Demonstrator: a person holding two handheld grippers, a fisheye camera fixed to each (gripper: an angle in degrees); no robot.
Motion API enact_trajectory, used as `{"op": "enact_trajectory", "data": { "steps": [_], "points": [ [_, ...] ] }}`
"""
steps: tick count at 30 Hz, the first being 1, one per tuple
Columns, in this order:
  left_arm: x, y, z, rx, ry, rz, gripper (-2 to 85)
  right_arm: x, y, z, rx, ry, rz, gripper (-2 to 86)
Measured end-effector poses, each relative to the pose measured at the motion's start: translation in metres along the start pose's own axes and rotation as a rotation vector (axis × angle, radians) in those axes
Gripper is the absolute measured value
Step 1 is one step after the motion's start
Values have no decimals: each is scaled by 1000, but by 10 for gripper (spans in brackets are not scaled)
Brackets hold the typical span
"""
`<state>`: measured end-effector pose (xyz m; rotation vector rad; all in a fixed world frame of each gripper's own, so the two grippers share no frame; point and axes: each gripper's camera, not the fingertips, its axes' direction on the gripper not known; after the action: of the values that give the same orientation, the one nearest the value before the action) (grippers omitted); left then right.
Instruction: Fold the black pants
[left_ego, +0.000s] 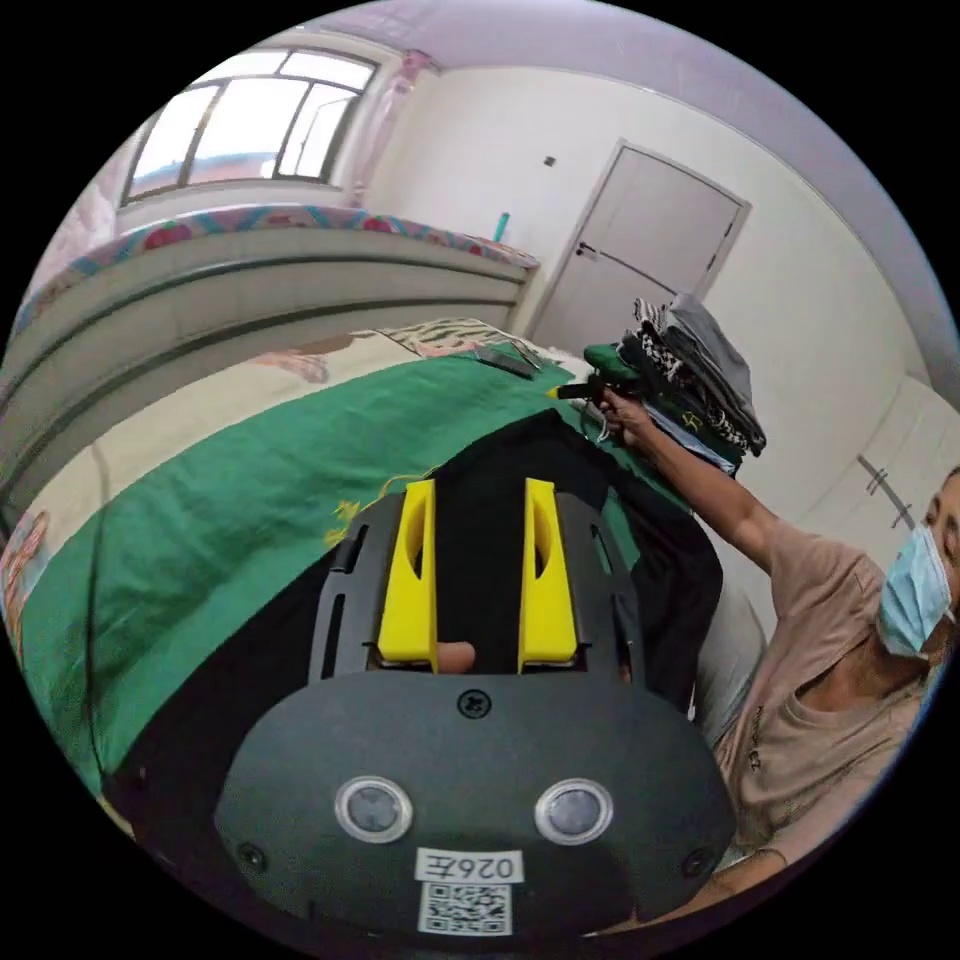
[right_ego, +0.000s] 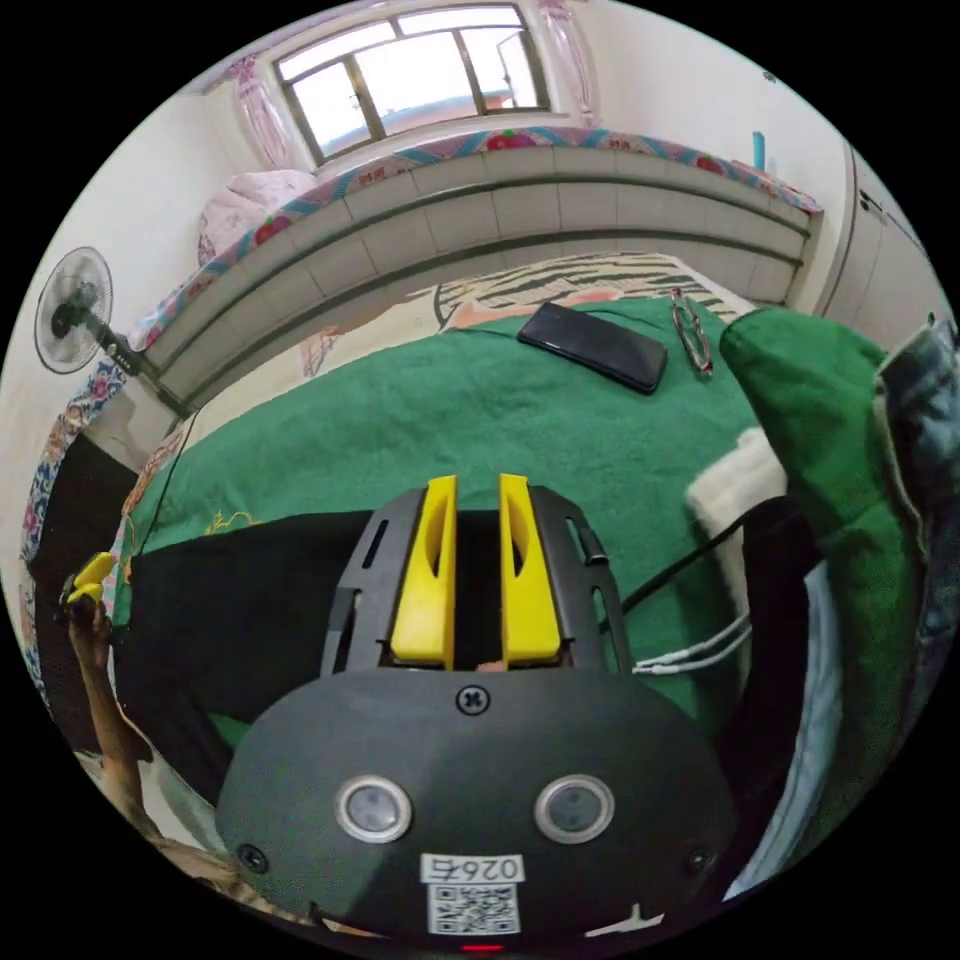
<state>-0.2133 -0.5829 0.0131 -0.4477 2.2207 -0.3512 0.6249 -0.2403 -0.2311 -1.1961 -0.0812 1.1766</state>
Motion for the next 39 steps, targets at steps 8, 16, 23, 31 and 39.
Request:
{"op": "enact_trajectory", "data": {
  "steps": [8, 16, 23, 31, 39],
  "points": [
    [64, -65, 213, -373, -180, 218, 26, 16, 22, 4, -53, -220, -240, -4],
    [132, -6, 194, -97, -601, 434, 33, 16, 97, -55, 392, 274, -286, 23],
    [116, 19, 180, -158, -435, 313, -9, 1, 119, -33, 226, 84, -487, -4],
    [88, 67, 61, -142, -281, 104, -10, 44, 140, -77, 137, 84, -272, -8],
    [139, 263, -209, 217, -656, -210, -2, 66, 269, -159, 185, -143, -239, 41]
  ]
}}
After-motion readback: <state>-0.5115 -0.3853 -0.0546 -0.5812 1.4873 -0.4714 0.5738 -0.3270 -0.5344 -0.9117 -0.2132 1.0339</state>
